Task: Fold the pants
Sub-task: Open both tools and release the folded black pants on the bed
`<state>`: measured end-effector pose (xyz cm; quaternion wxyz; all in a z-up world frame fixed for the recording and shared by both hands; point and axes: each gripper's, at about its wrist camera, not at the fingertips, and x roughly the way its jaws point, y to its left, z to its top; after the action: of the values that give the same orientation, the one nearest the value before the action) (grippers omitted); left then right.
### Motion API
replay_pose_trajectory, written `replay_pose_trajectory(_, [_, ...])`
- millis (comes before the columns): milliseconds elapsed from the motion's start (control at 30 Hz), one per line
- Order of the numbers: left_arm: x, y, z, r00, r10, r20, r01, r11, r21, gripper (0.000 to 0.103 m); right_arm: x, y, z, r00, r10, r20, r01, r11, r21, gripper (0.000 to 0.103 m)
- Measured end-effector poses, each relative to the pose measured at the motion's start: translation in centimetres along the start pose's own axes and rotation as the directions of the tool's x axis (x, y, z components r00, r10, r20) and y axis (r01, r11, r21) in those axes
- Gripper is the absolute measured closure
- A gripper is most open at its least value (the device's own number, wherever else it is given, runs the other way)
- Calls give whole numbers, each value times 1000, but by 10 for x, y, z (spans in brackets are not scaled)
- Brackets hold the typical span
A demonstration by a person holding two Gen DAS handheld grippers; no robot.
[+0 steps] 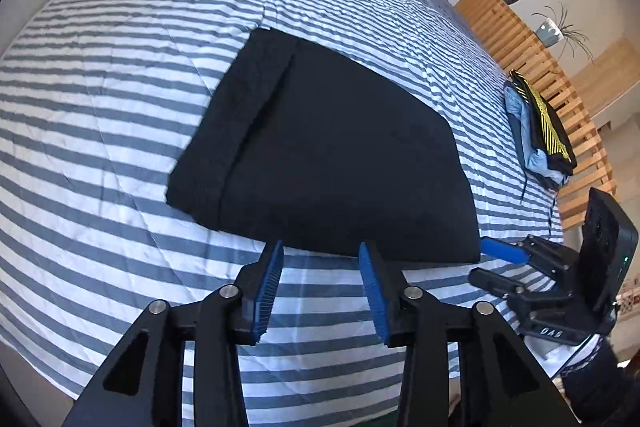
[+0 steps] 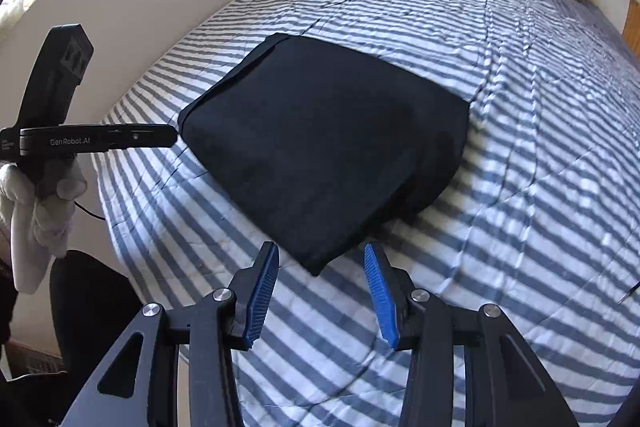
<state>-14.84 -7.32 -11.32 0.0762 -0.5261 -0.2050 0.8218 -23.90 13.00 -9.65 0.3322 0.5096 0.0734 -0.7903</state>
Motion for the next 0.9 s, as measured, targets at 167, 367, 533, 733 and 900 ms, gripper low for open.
replay_pose_trajectory(167, [21,-8,-3,999,-32,6,32,992,-121,58,32,8,-7,997,-57,-50,55,998,-28,64])
replay_pose_trajectory(367, [36,-18,-5,999,-28,42,36,980,-194,45,8,3,-15,1000,-13,-4,13,998,-63,64])
replay_pose_trajectory(533, [40,-27,-10,998,-23,66,39,967,-252,38,8,11,-12,997,-69,40,74,988,-133,65])
replay_pose_trajectory(733, [46,-23,-23,997,-38,66,58,940,-337,38,36,38,-17,981,-178,79,193,942,-275,65])
replay_pose_trajectory(900, [56,-20,-16,994,-26,110,67,919,-388,44,42,38,-20,968,-225,107,247,928,-279,86])
